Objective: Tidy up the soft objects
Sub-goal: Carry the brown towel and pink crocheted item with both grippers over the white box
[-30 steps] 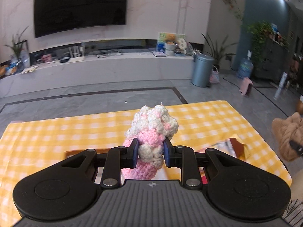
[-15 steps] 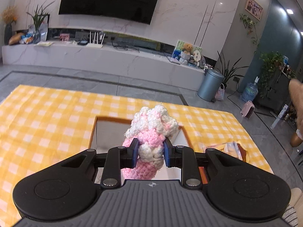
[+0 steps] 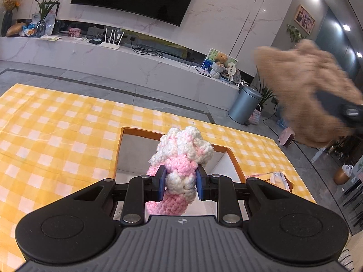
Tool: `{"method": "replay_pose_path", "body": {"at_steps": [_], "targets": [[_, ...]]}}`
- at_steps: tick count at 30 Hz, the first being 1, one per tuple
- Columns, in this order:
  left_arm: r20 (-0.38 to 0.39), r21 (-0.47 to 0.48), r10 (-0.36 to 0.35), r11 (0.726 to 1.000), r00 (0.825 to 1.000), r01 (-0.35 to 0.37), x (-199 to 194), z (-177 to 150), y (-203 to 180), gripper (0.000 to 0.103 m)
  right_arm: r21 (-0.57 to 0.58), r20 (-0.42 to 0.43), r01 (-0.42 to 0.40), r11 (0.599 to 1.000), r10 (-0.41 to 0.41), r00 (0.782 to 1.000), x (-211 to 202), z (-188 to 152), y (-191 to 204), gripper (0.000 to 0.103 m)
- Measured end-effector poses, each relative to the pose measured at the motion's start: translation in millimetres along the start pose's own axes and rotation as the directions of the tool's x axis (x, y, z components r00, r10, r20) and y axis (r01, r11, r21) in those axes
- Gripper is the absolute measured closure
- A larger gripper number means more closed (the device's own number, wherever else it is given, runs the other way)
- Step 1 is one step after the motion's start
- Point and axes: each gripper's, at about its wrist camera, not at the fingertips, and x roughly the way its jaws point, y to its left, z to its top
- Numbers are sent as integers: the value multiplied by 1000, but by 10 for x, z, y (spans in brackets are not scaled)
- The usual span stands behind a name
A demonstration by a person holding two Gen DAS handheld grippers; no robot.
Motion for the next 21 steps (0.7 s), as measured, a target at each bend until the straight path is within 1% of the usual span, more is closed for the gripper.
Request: {"method": "replay_pose_path", "body": {"at_steps": [3, 6, 8, 11, 14, 15, 18, 19, 21], "targets": [[-14, 12, 26, 1000, 1000, -26, 68, -13, 17, 73, -20, -76, -1, 1000, 0, 997, 335, -78, 122, 54], [-24, 44, 62, 997, 998, -61, 140, -31, -12, 73, -45, -173, -18, 999, 10, 985, 649, -172, 240, 54], [-34, 60, 76, 995, 997, -73, 188, -42, -31, 73, -83, -261, -50, 995, 27, 965, 883, -240, 263, 54], [-69, 113, 136, 985, 988, -128, 319, -75, -68, 74, -127, -369, -68, 990, 16, 929, 1178, -338, 198, 54], [-103, 149, 180, 975, 978, -164, 458, -134, -106, 74, -91, -455, -126, 988, 71, 888, 1423, -376, 42, 54], [-113, 168, 194, 970, 974, -174, 499, -148, -128, 74, -102, -474, -145, 984, 80, 877, 1485, -380, 7, 54], [-120, 225, 255, 948, 959, -224, 607, -167, -208, 73, -122, -504, -177, 977, 93, 859, 1556, -456, -38, 54], [-119, 240, 287, 937, 950, -253, 641, -173, -237, 74, -122, -507, -187, 975, 101, 856, 1558, -502, -55, 54], [-106, 285, 360, 904, 927, -318, 698, -215, -307, 74, -114, -516, -203, 972, 117, 849, 1572, -629, -74, 55]]}}
